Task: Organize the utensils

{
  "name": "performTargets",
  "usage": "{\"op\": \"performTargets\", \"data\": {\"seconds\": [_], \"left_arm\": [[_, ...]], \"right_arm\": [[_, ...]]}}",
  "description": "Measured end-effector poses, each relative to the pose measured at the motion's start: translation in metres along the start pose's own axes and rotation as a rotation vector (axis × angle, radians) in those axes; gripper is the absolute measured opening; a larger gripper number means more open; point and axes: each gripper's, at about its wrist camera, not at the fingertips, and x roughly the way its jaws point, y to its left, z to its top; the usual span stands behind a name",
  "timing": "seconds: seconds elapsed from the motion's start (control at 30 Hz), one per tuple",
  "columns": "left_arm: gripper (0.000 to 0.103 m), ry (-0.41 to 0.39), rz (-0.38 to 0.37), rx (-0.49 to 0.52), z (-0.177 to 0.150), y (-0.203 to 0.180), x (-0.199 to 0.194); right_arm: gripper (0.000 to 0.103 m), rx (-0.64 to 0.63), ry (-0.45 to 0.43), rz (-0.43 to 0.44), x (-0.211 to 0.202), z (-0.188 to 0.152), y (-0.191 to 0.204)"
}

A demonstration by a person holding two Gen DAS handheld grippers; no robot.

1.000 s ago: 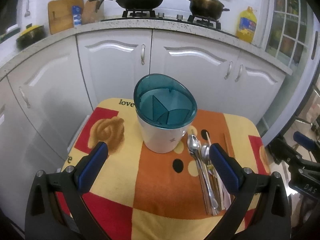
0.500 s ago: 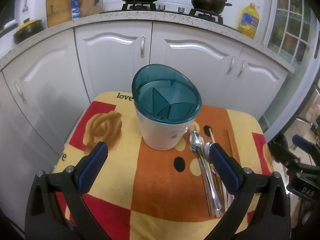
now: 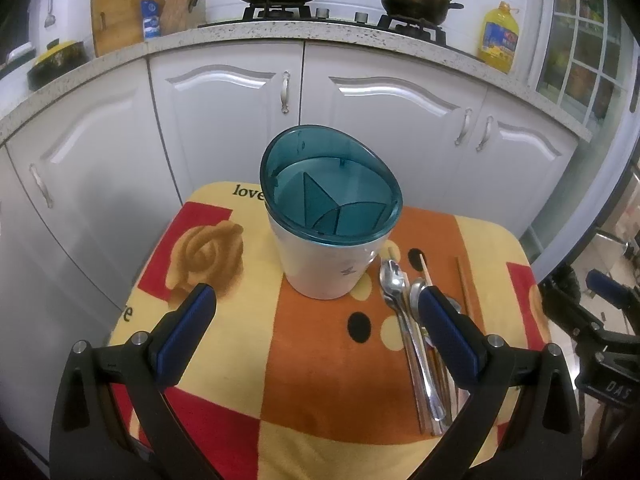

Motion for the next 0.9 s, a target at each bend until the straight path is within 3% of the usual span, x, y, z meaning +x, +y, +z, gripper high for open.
{"op": "performTargets", "data": {"seconds": [0.9], "left_arm": [[0.102, 0.037, -0.002, 0.019, -0.010, -0.011, 0.012]], "right_arm": [[0.094, -0.009, 0.050, 0.045, 0.015, -0.011, 0.005]]}}
